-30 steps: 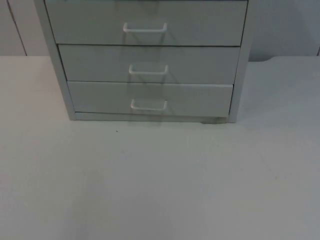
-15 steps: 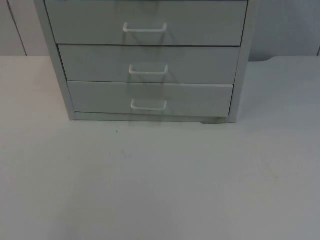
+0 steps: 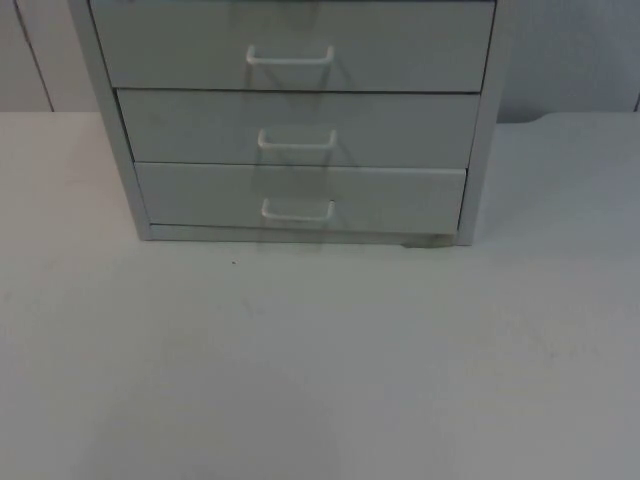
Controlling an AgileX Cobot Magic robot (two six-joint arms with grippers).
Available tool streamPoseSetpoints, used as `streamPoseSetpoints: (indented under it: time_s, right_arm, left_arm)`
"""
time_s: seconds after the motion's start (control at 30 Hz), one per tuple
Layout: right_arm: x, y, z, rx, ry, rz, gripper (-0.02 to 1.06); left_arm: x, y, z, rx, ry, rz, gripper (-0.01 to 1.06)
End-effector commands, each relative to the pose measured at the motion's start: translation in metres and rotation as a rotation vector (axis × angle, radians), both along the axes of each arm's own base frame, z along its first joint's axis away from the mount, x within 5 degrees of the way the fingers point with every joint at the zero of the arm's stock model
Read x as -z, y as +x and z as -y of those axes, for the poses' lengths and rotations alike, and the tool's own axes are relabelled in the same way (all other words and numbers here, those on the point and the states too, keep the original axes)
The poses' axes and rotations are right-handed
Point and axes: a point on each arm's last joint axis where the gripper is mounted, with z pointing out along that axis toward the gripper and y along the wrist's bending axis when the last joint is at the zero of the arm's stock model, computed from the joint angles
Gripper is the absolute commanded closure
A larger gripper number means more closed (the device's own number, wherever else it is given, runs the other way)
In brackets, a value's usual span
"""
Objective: Open the drawer with the left hand, place the block into the drawer with the right hand, then close the drawer with the left hand.
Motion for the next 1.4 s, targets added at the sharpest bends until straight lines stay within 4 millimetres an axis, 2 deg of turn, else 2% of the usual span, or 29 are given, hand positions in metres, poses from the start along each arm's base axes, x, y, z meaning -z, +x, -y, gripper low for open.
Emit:
streamPoseSetpoints:
  time_s: [0.0,0.9,1.37]
  right_arm:
    - [0.0000,0.0002,0.0002,-0.002,-0.010,0.011,-0.01]
    - [-0.0002,0.0002,0.0001,-0.003,-0.008,0.012,-0.01]
    - [-0.0002,0.0001,-0.0009,0.064,-0.003,0.012,-0.01]
  left_arm:
    - [0.0011,0.0001,-0.0005,-0.012,-0.001,0.004,0.00]
    - [0.0010,0.0000,0.0006,-0.005,-0.012,0.003,0.00]
    - [0.0010,0.0000,0.0006,-0.005,-0.012,0.003,0.00]
